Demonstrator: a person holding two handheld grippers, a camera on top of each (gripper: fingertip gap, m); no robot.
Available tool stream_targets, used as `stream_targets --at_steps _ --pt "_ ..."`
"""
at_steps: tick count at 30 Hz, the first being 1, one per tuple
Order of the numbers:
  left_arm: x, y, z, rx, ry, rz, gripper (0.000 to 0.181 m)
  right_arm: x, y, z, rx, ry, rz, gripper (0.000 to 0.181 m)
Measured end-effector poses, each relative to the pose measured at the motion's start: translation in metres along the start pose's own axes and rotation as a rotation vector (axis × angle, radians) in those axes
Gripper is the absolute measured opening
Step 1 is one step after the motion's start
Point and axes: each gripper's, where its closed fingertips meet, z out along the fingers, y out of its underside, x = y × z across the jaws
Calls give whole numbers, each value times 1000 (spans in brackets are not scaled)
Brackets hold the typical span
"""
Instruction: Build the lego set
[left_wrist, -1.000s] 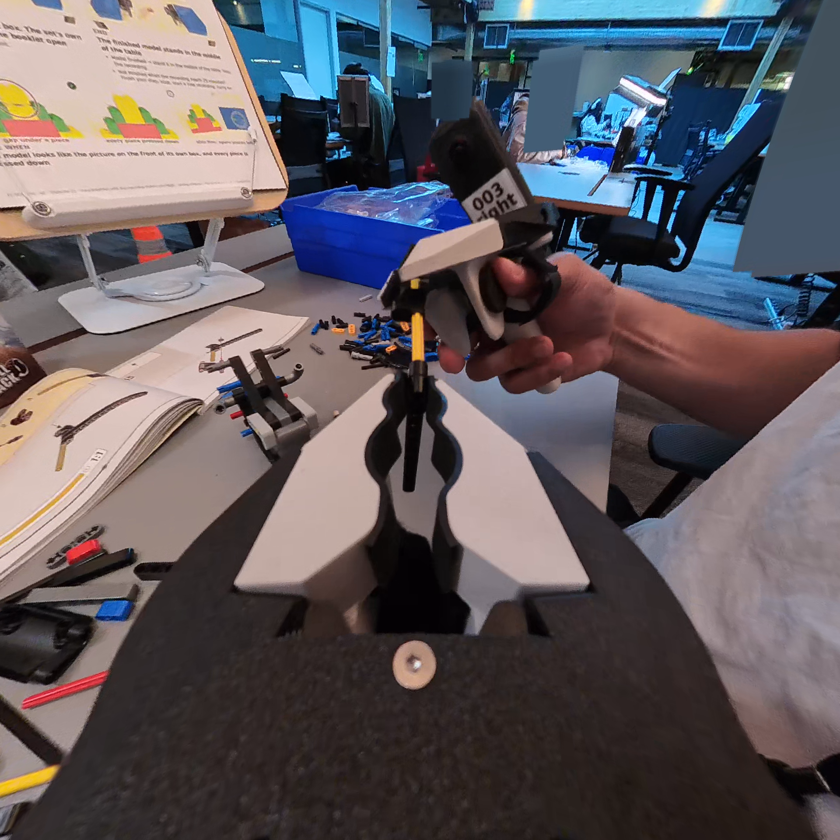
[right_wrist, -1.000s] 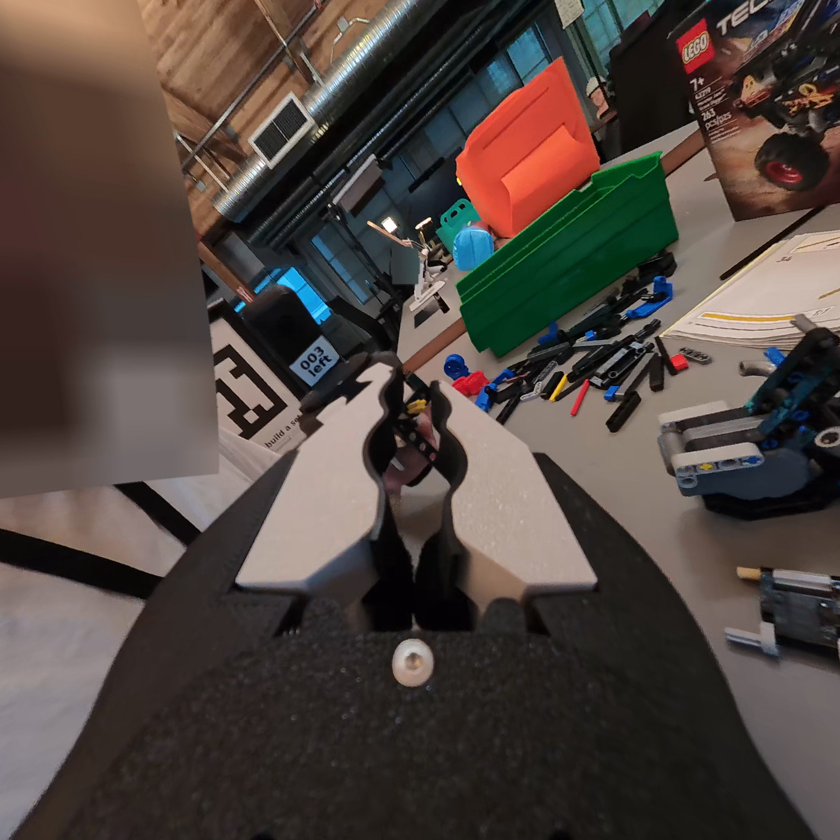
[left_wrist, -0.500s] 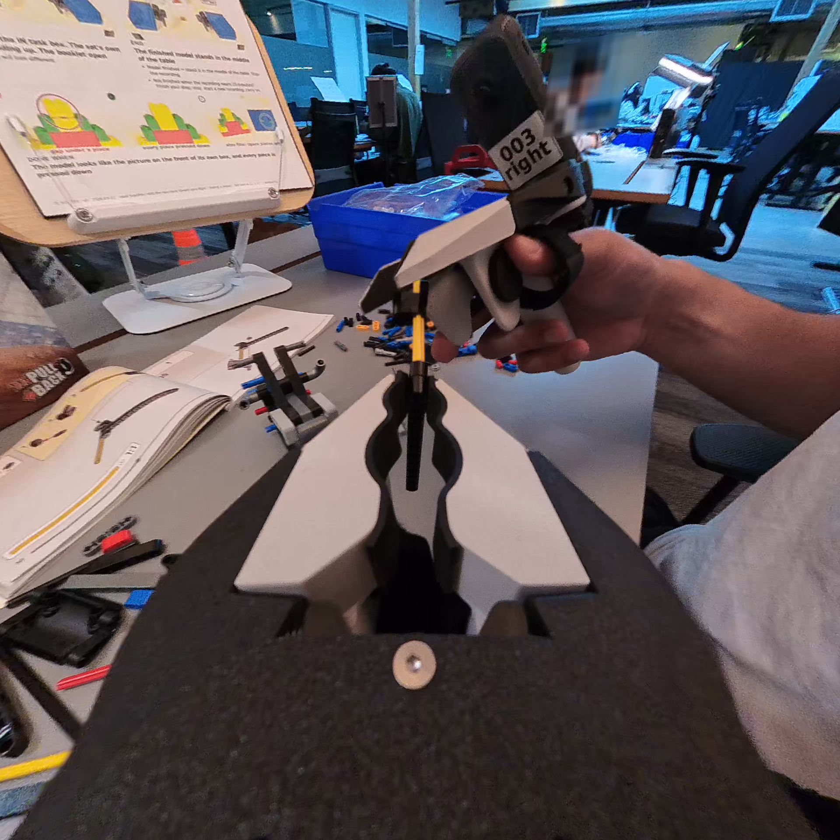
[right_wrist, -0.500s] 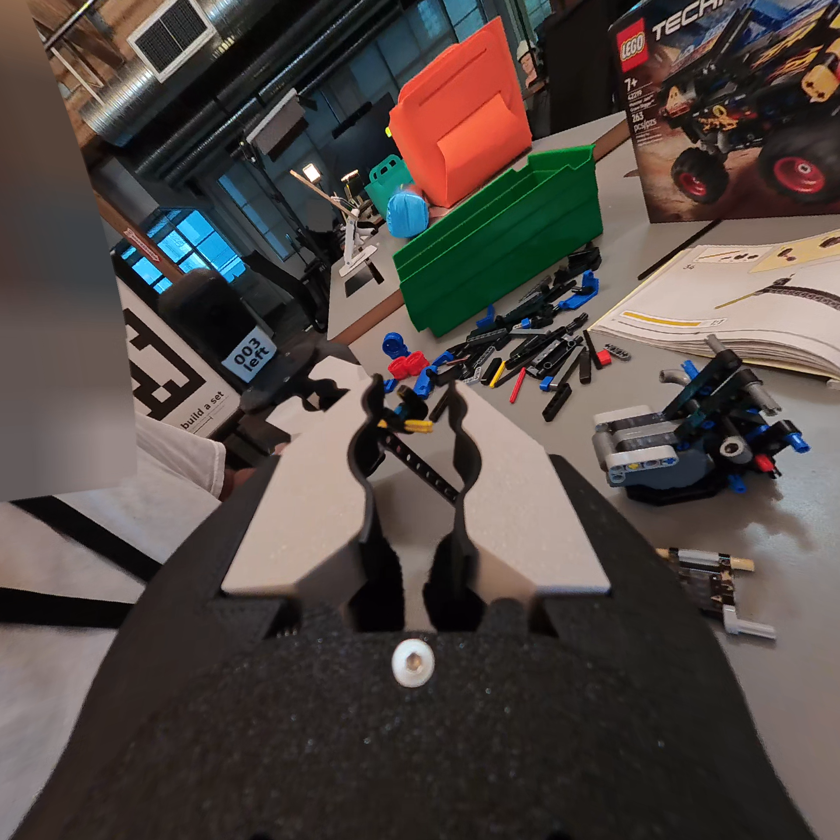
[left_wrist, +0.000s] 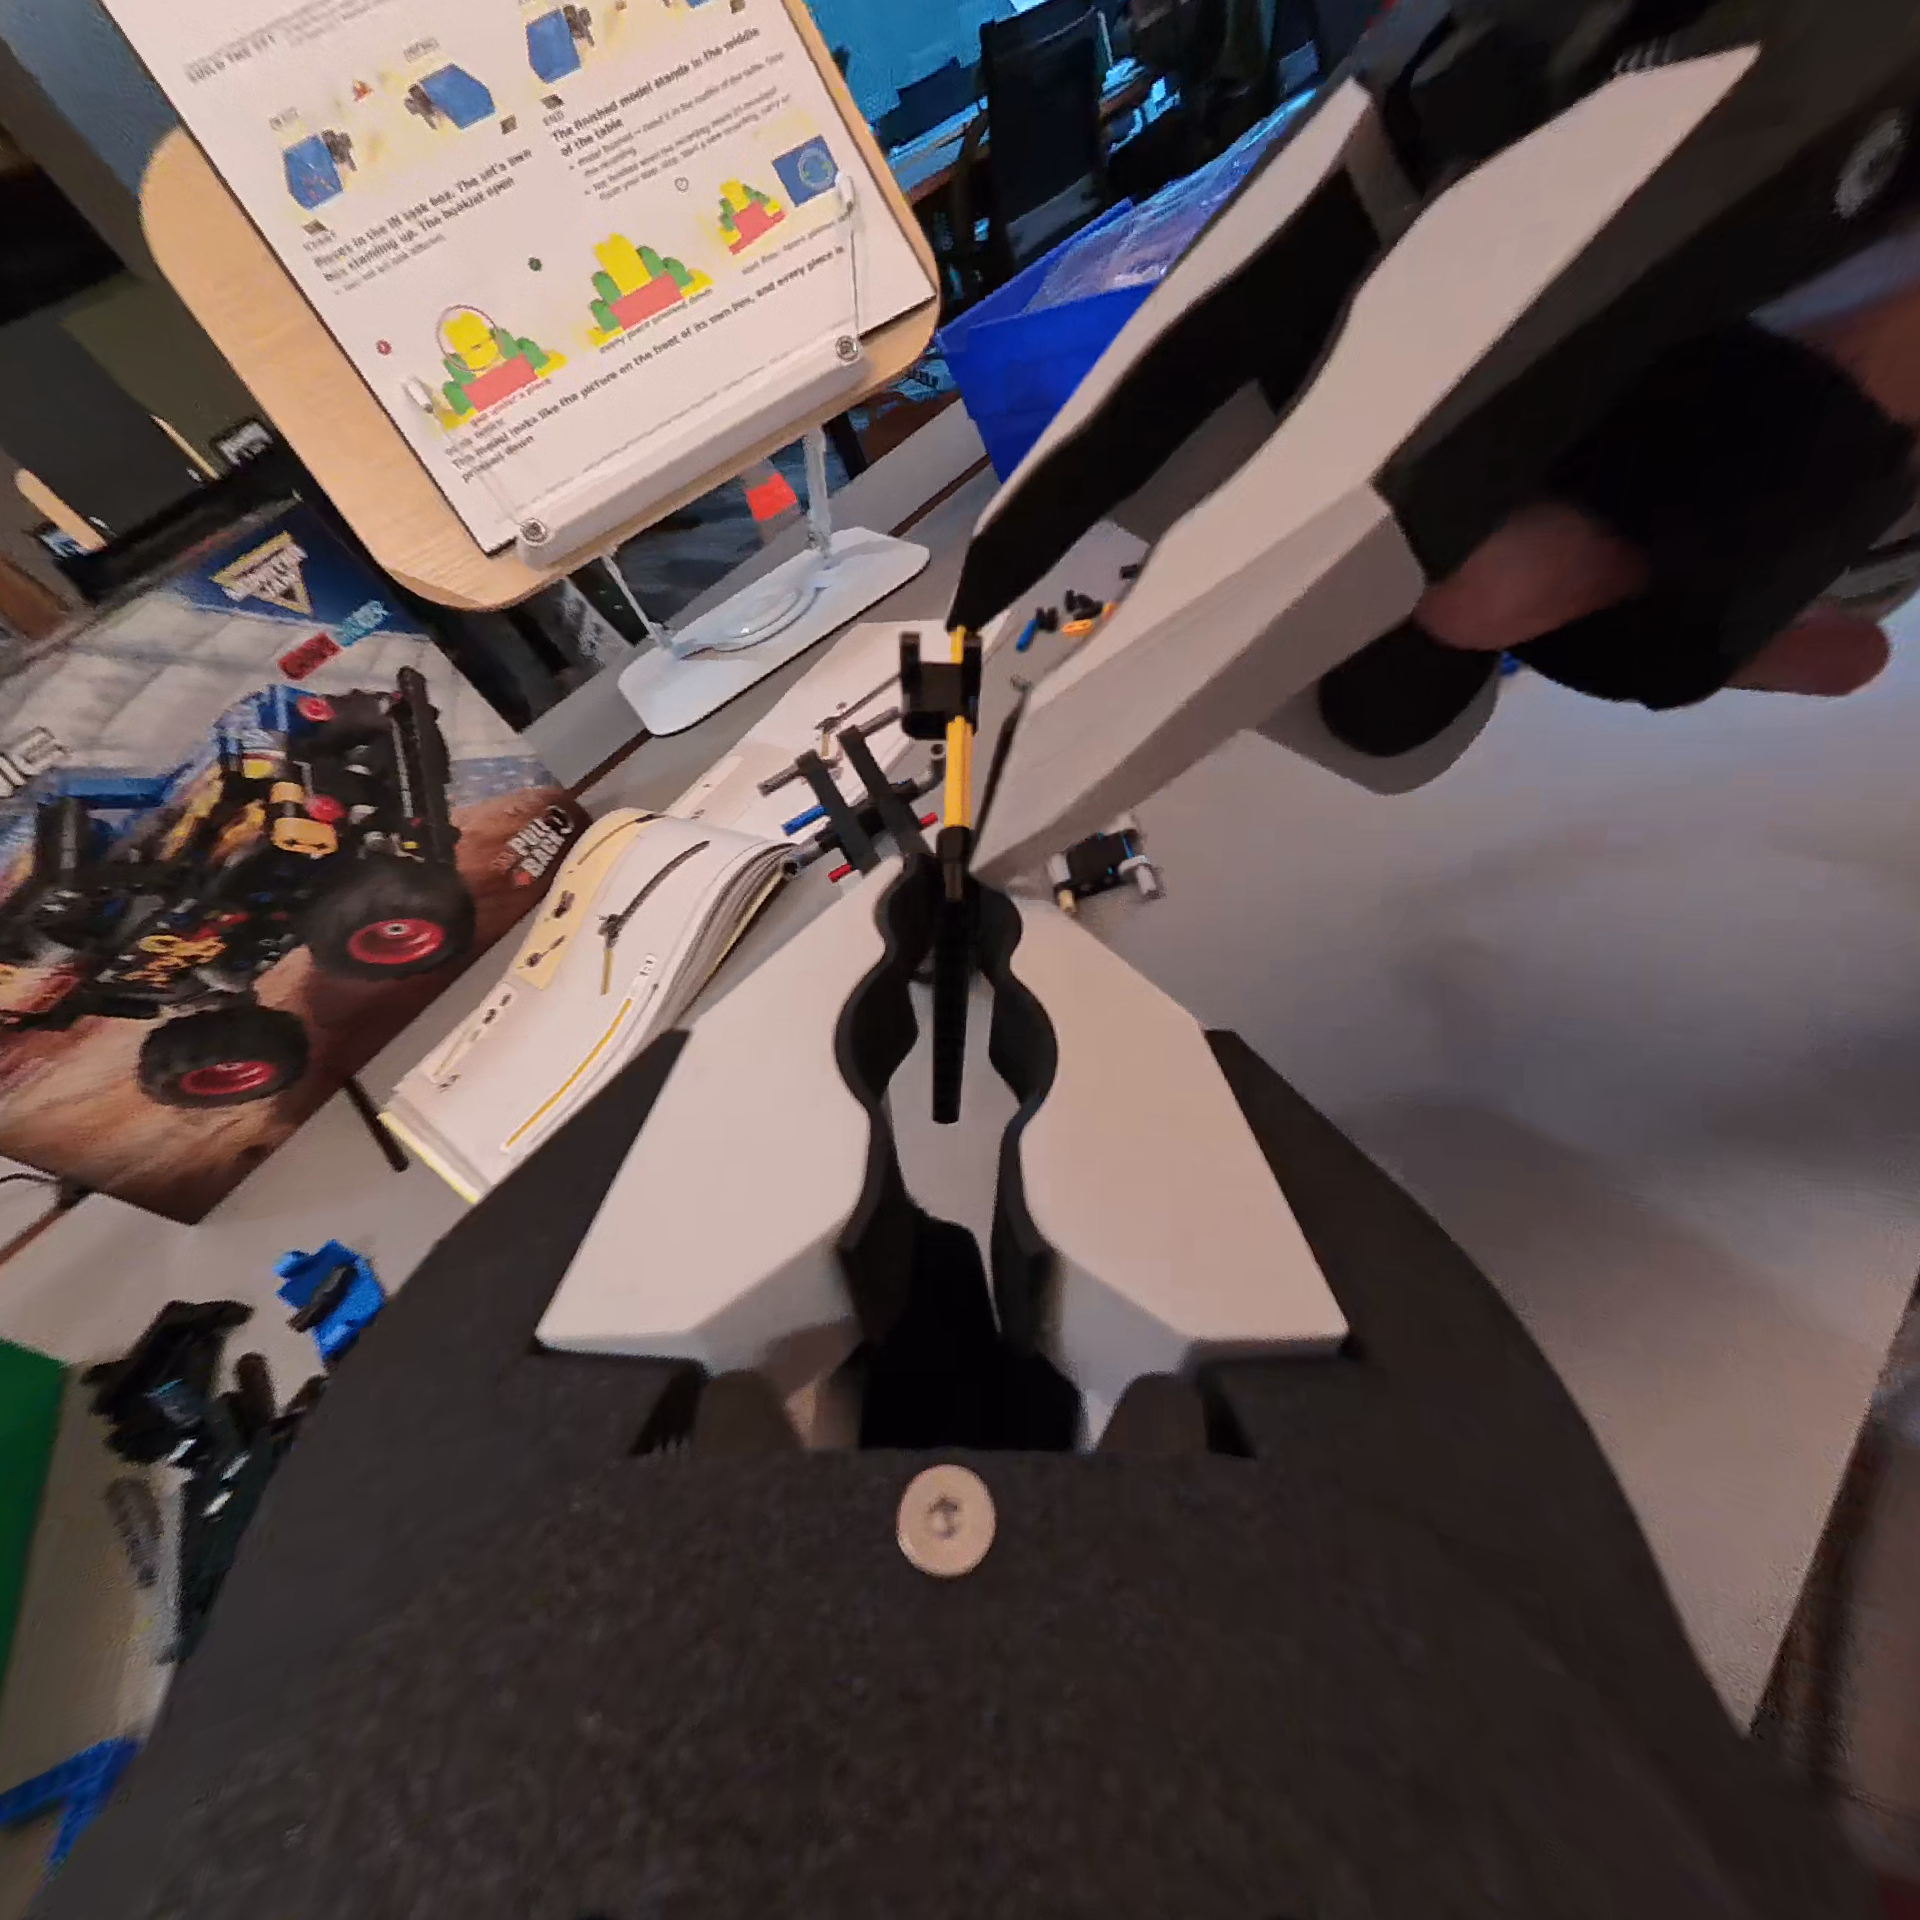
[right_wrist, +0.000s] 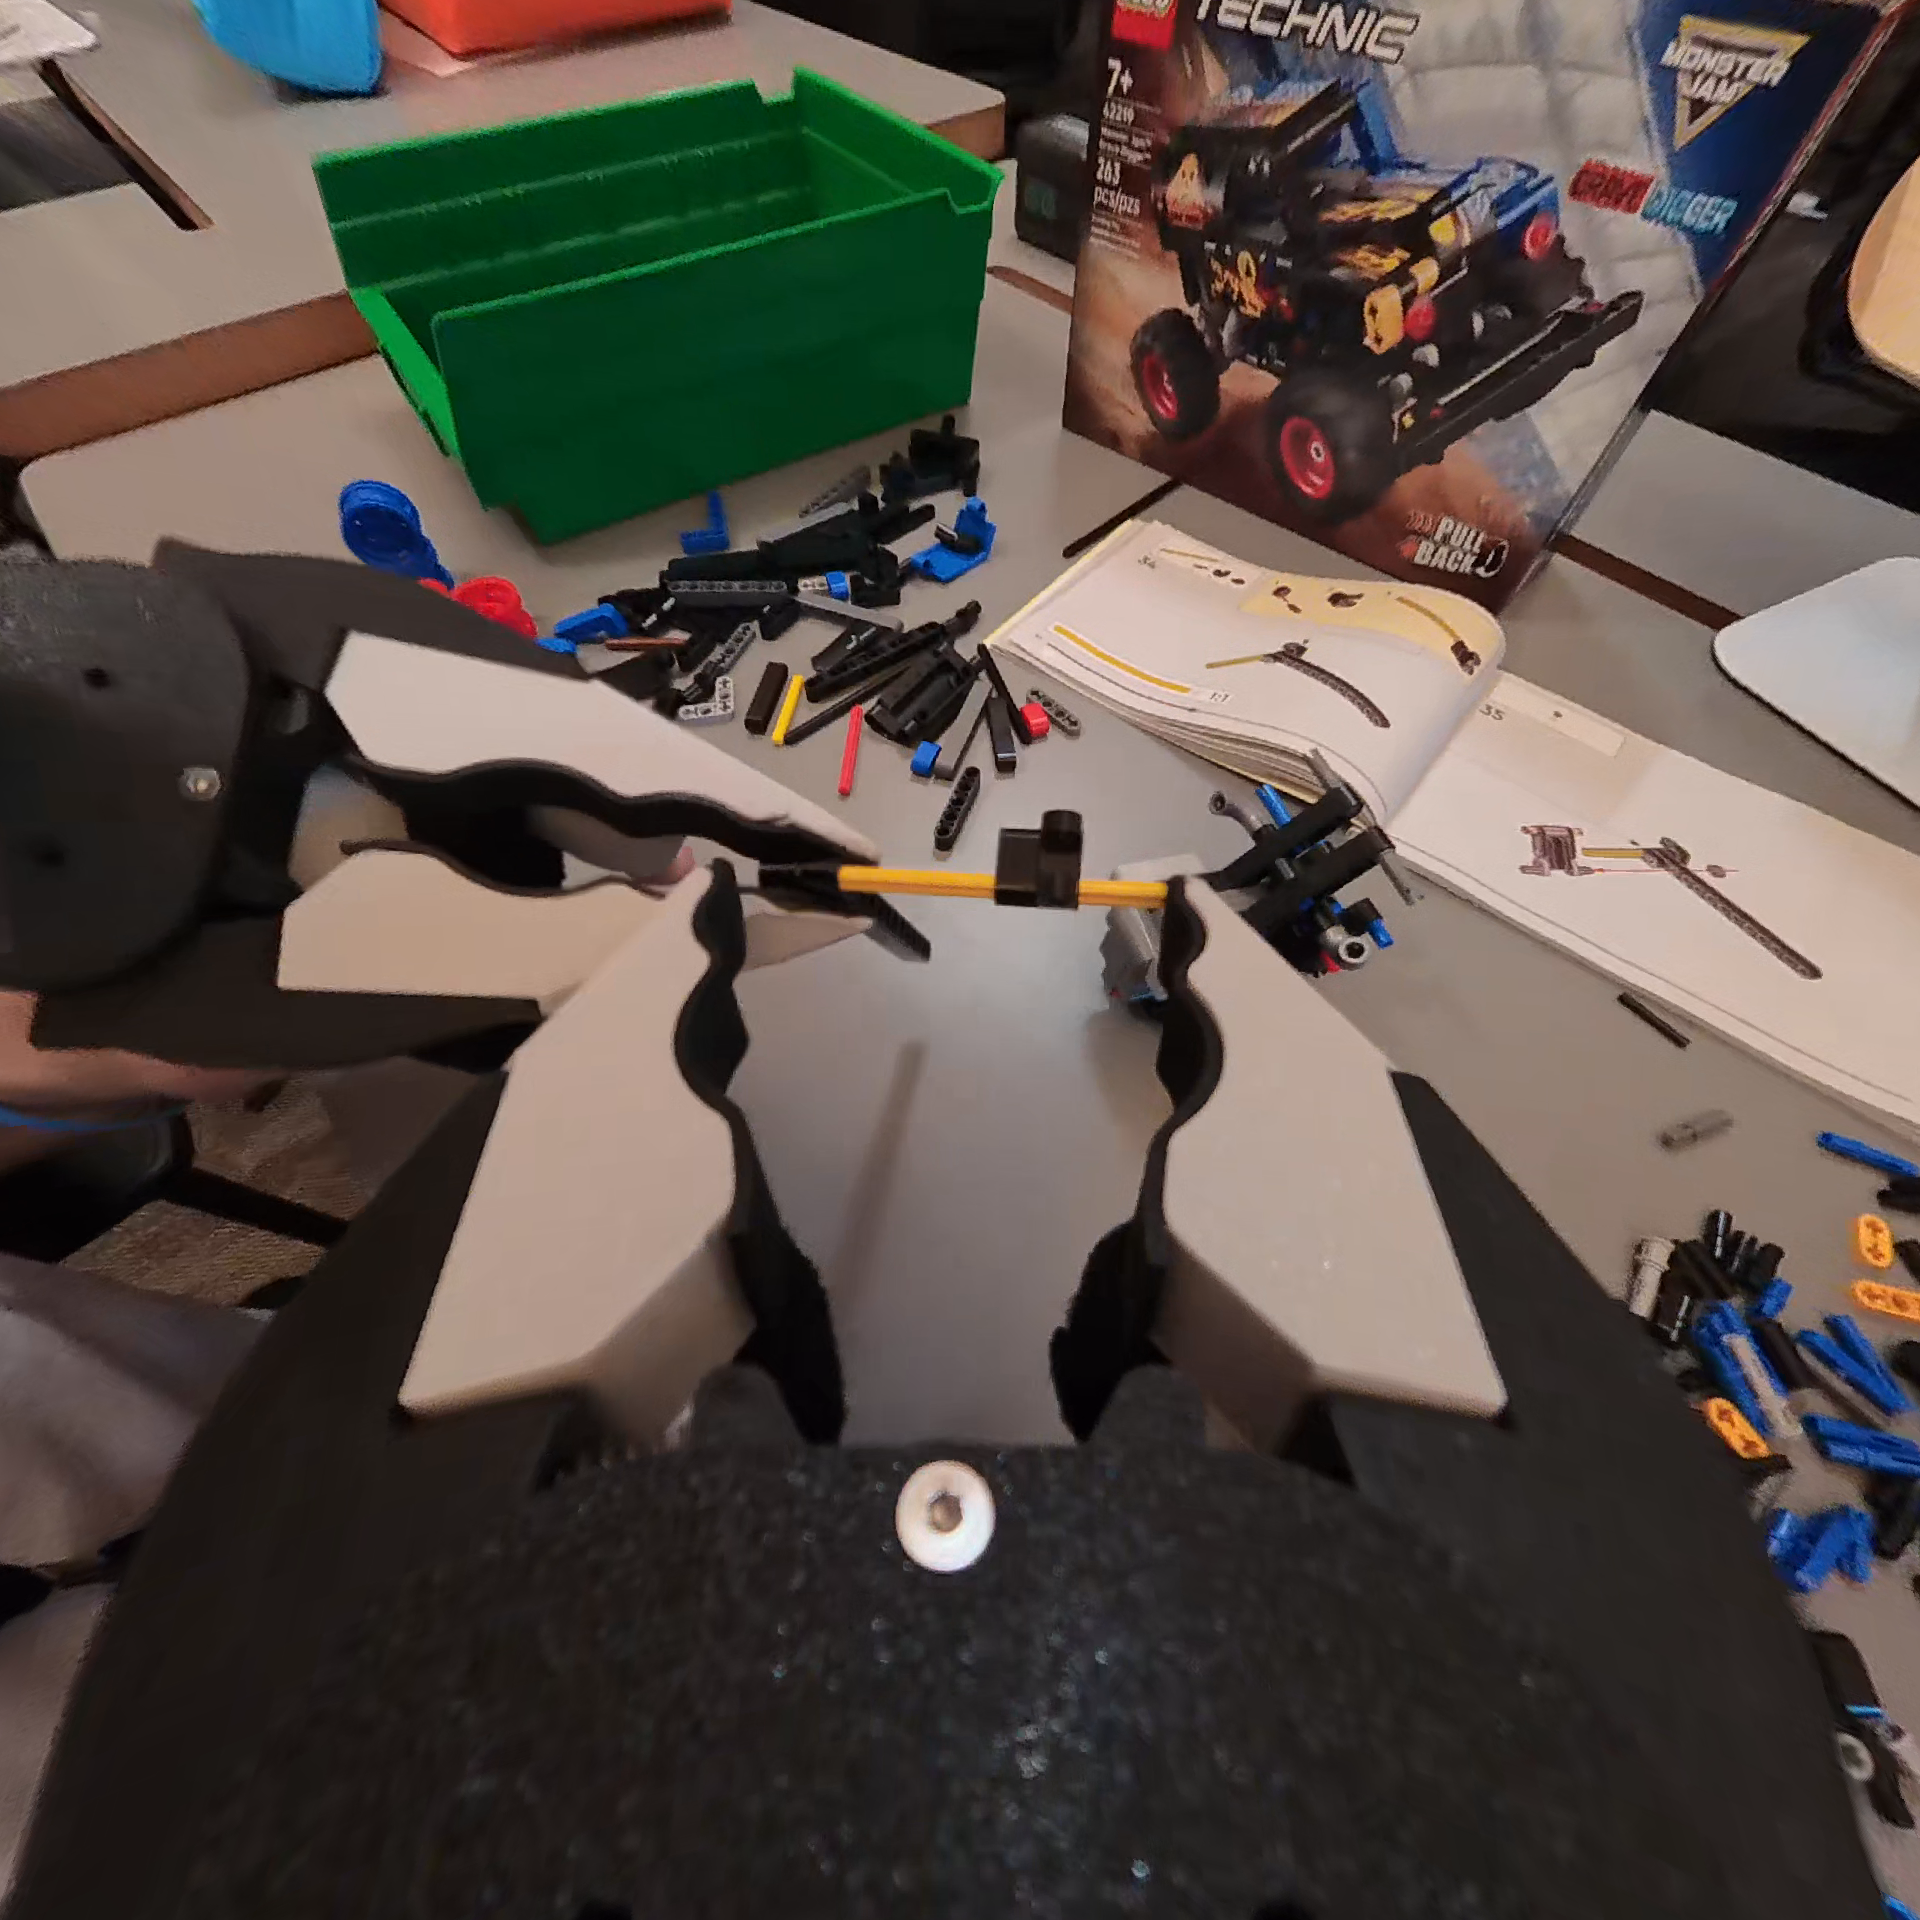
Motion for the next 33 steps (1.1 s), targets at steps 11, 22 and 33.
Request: stream_targets --at_steps 11,22,33 --pt "-3 -2 -2 -29 -121 184 6 0 3 3 -47 20 -2 78" --pt "0 -6 -4 -20 -147 237 6 -1 3 5 -50 -31 7 82" --pt "5 -3 -2 -38 -135 258 6 0 8 3 -83 7 -43 81"
